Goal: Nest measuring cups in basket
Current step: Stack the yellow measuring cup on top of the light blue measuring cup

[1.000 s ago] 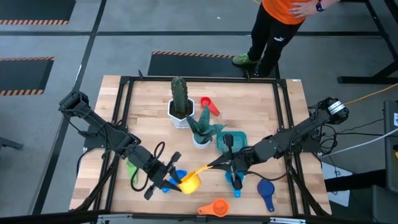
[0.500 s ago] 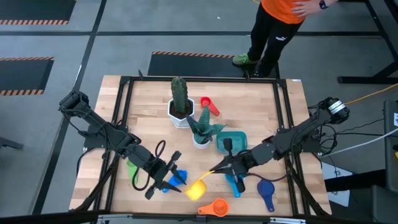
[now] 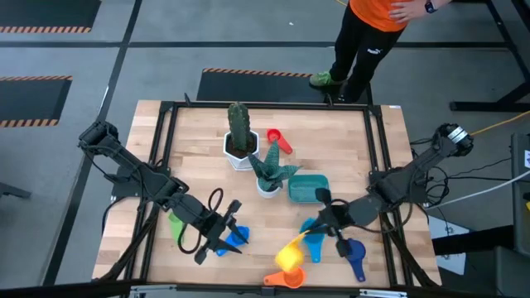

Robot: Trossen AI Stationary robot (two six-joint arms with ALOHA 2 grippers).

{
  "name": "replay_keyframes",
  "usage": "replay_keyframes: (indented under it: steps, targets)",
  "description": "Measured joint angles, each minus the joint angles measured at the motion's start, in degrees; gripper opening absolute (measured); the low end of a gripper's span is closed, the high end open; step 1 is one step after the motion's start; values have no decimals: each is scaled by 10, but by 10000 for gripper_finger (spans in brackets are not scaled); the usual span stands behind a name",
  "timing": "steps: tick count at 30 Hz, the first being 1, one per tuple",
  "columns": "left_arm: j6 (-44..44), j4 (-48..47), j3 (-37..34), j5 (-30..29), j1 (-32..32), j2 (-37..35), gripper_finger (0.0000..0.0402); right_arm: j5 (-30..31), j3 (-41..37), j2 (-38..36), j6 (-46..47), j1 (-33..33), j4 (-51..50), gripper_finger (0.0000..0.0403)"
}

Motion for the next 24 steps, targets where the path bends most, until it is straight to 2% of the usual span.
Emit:
replay_keyframes:
  steps: [5,14,16,19,24]
  targets:
    - [0,-1,0,-1,0,0,126,0,0,-28,103,30,-80,10]
    - [0,-1,0,-31,0,0,128,0,10,-53,205,47,-201,8]
    - [0,-1,0,-31,0,0,128,3,40,-53,220,52,-262,8]
    - [0,-1,0,-31,0,0,128,38,100,-42,234,58,-355,8]
    - [0,-1,0,-31,0,0,128,81,195,-7,193,65,-424,8]
